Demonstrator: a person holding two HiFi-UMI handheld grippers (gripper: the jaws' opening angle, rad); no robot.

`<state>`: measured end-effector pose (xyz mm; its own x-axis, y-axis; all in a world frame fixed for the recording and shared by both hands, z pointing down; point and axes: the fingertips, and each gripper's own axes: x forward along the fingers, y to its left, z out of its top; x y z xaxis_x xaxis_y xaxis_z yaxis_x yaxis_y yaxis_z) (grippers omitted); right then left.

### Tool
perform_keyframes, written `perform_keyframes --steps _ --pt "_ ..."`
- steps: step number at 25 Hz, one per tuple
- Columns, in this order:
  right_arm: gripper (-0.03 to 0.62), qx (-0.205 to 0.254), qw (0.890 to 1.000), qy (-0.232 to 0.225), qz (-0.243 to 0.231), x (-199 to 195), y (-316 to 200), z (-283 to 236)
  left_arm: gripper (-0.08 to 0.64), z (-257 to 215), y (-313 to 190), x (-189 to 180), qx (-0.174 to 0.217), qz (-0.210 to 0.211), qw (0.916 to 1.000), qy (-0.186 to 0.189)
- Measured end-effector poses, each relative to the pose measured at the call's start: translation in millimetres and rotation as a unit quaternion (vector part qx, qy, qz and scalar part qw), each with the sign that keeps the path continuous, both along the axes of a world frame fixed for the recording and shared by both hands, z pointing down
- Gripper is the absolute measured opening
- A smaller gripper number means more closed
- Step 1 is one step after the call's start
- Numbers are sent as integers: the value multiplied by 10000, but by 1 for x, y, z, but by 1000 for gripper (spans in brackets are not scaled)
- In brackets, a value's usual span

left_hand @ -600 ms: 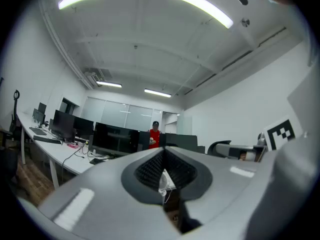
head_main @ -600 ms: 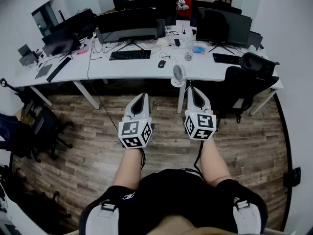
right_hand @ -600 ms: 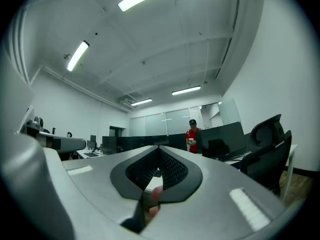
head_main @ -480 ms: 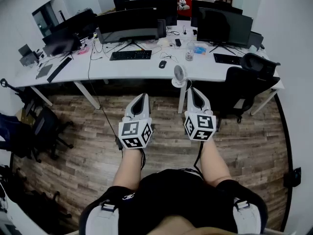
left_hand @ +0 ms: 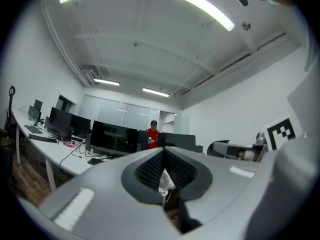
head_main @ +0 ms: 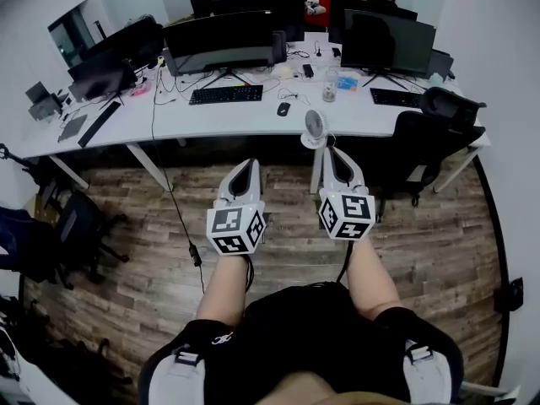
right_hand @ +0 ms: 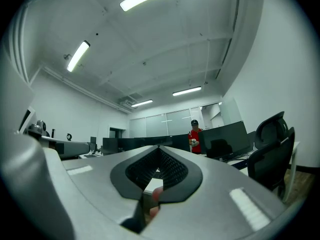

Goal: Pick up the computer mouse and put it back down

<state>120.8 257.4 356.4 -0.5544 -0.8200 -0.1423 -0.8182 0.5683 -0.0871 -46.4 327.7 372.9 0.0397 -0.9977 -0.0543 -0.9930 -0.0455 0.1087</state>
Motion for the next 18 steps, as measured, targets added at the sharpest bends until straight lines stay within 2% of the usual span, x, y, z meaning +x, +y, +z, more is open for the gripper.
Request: perform_keyframes --steps 9,13,18 --pt "0 68 9996 -81 275 -14 -7 0 54 6 -6 -21 35 192 9998 44" --pt "0 96 9996 -74 243 -22 -23 2 54 9 -24 -30 -7 200 9997 104" --pt "-1 94 9995 -158 262 -26 -67 5 54 11 -67 -31 -32 218 9997 -38"
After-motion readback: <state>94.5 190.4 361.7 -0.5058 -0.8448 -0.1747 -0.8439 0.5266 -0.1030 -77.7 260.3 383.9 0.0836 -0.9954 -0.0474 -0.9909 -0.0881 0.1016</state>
